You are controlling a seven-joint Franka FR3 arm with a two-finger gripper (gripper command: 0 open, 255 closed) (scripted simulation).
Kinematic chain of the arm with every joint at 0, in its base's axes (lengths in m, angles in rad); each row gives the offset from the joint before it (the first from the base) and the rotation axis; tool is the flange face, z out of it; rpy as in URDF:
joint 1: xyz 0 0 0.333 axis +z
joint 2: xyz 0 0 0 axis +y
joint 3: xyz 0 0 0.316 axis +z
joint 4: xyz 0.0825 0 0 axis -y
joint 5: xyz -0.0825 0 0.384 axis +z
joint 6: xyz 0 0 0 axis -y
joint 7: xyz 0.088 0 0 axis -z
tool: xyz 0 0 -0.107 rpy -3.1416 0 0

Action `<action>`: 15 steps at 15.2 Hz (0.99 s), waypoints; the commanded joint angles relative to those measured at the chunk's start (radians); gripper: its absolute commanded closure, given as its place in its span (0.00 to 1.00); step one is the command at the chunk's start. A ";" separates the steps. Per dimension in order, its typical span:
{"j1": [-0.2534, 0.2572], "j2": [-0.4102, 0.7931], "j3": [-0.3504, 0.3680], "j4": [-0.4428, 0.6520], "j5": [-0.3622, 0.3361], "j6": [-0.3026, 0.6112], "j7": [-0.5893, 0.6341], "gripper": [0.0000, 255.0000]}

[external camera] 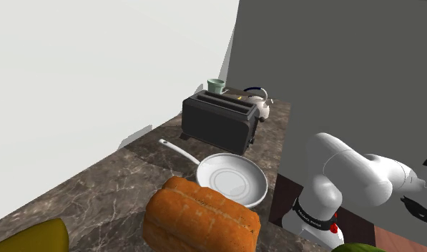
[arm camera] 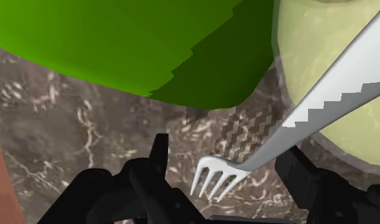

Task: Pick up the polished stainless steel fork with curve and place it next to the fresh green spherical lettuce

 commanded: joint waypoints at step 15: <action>-0.060 0.063 -0.102 0.073 -0.095 -0.044 -0.017 0.00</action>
